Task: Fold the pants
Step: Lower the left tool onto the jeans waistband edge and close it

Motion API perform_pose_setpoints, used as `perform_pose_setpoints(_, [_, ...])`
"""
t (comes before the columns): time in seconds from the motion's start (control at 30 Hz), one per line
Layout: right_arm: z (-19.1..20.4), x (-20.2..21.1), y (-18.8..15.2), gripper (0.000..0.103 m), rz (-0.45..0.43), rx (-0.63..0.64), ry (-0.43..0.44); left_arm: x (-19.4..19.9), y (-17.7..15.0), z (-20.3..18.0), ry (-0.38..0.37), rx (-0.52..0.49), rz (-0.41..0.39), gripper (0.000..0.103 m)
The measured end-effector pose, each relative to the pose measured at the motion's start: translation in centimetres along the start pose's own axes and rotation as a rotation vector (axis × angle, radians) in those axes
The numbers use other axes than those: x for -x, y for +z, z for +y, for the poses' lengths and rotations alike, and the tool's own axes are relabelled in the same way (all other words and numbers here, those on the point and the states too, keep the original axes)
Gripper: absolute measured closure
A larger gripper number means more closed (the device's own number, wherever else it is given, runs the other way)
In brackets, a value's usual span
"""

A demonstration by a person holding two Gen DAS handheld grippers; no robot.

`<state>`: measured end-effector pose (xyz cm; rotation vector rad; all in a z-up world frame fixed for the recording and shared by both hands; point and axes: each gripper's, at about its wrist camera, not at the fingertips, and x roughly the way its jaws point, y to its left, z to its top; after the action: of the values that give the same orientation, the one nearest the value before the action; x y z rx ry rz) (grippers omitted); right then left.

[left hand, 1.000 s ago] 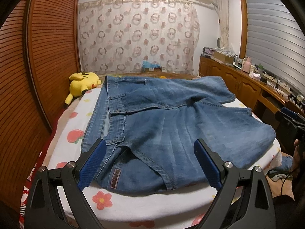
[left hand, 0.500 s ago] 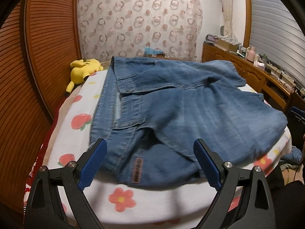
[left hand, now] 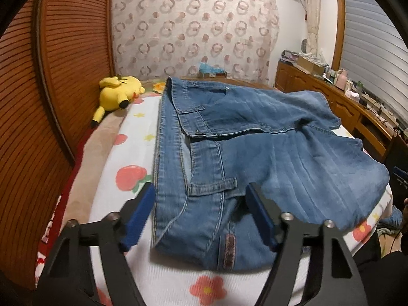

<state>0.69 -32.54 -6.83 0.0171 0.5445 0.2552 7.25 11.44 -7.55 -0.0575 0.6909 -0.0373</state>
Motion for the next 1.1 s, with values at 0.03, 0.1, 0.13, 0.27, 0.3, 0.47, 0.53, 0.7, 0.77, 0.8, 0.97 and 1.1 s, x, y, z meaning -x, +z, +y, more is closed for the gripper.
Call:
perform_pose_setpoints(0.03, [0.0,-0.1,0.0,0.008,0.0,-0.001,0.002,-0.6,0.2,0.1,-0.015,0.0,0.013,0.04])
perform_pose_setpoints(0.1, [0.1,-0.1,-0.3,0.008,0.002,-0.001,0.003,-1.7,0.4,0.1,-0.017,-0.009,0.047,0.047])
perform_pose_setpoints(0.13, [0.1,0.0,-0.3,0.008,0.004,-0.001,0.004,-2.4,0.4,-0.1,-0.015,-0.023,0.068,0.05])
perform_pose_setpoints(0.27, [-1.0,-0.2,-0.5,0.008,0.002,-0.009,0.003,-4.2,-0.2,-0.3,0.009,-0.05,0.134,0.051])
perform_pose_setpoints(0.3, [-1.2,-0.4,-0.3,0.008,0.002,-0.013,0.003,-4.5,-0.4,-0.2,0.009,-0.05,0.145,0.051])
perform_pose_setpoints(0.47, [-1.7,-0.8,-0.1,0.008,0.002,-0.016,0.005,-5.0,-1.3,0.5,0.013,-0.027,0.181,0.051])
perform_pose_setpoints(0.53, [-1.7,-1.1,0.1,0.008,0.0,-0.016,0.006,-4.9,-1.5,0.5,0.004,-0.024,0.179,0.057])
perform_pose_setpoints(0.7, [-1.5,-1.4,0.3,0.008,0.004,-0.015,0.005,-4.2,-1.6,0.3,0.006,-0.051,0.171,0.083])
perform_pose_setpoints(0.77, [-1.5,-1.6,0.4,0.008,0.005,-0.013,0.003,-3.9,-1.6,0.6,0.003,-0.052,0.168,0.09])
perform_pose_setpoints(0.8, [-1.5,-1.7,0.4,0.008,0.005,-0.014,0.001,-3.7,-1.6,0.7,0.003,-0.051,0.16,0.09])
perform_pose_setpoints(0.97, [-1.7,-1.9,0.5,0.008,0.008,-0.017,-0.004,-1.0,-1.0,1.2,0.018,-0.021,0.074,0.093])
perform_pose_setpoints(1.1, [-1.7,-1.9,0.7,0.008,0.007,-0.02,-0.005,0.2,-0.9,1.9,0.053,-0.011,0.046,0.094])
